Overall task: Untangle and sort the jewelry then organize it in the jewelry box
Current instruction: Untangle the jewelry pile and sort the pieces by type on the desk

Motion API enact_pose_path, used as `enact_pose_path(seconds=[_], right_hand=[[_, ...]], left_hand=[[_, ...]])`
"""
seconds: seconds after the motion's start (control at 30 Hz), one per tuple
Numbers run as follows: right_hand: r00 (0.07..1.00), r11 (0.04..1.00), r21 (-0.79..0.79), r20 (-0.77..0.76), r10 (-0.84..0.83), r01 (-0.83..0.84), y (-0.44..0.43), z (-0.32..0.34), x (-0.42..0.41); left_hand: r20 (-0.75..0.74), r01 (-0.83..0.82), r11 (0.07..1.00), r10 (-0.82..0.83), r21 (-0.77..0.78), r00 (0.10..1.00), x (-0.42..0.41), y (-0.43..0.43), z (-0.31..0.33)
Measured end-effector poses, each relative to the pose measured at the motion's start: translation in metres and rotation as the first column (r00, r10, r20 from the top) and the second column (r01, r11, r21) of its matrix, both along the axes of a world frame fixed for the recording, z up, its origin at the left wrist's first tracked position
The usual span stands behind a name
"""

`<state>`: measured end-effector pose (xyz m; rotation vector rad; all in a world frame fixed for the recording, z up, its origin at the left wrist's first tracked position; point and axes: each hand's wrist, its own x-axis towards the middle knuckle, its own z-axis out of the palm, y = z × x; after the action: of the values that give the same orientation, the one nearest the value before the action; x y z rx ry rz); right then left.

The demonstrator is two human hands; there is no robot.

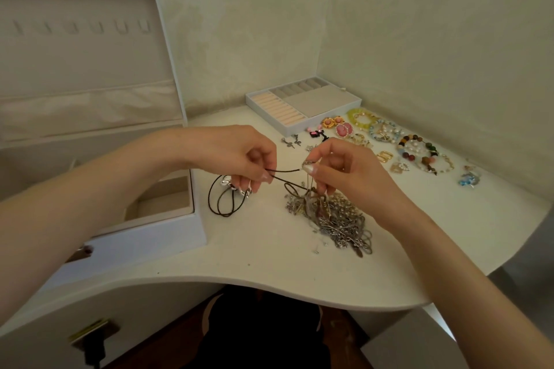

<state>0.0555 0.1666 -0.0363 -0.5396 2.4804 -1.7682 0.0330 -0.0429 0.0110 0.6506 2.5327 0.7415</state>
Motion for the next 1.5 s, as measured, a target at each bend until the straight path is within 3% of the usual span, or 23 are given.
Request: enact_pose_path(seconds=[0.2, 0.4, 0.5, 0.63, 0.8, 0.93, 1.2, 1.33, 1.5], right_hand=[[0.997, 0.988, 0.130, -0.011, 0.082, -0.080, 0.004, 0.000, 0.004], [0.978, 0.932, 0.356, -0.210, 0.012, 0.064, -0.004, -0.007, 0.007], [0.967, 0.952, 0.294, -0.255, -0.009, 0.087, -0.002, -0.012, 0.008], [0.977, 0.988, 0.120, -0.199, -0.075, 0.100, 0.002, -0.015, 0.008], [0.980, 0.995, 0.015, -0.174, -0.098, 0.102, 0.009, -0.015, 0.008], [0.989, 0.996, 0.019, -0.122, -0.082, 0.085, 0.013, -0.018, 0.005], [0.994, 0.994, 0.067, -0.079, -0.077, 0.082, 0.011, -0.018, 0.006], [0.988, 0.978, 0.182, -0.137, -0.077, 0.101, 0.006, -0.018, 0.005], [0.977, 0.982, 0.150, -0.197, -0.081, 0.112, 0.004, -0.017, 0.004]], left_hand=[[-0.069, 0.008, 0.999, -0.004, 0.048, 0.998, 0.004, 0.007, -0.002], [-0.043, -0.005, 0.993, 0.010, 0.116, 0.999, 0.003, 0.017, -0.003], [-0.020, -0.003, 0.990, 0.006, 0.141, 1.000, 0.002, 0.015, -0.007], [-0.016, 0.016, 0.981, -0.013, 0.192, 1.000, 0.002, 0.012, -0.010], [-0.033, -0.086, 0.972, 0.095, 0.220, 0.995, -0.006, 0.006, -0.018], [0.031, -0.142, 0.949, 0.139, 0.282, 0.990, -0.007, 0.004, -0.021], [0.006, -0.173, 0.948, 0.178, 0.267, 0.984, -0.001, 0.010, -0.020], [0.001, -0.158, 0.936, 0.166, 0.314, 0.986, 0.001, 0.012, -0.018], [-0.003, -0.136, 0.936, 0.145, 0.324, 0.989, 0.003, 0.014, -0.017]])
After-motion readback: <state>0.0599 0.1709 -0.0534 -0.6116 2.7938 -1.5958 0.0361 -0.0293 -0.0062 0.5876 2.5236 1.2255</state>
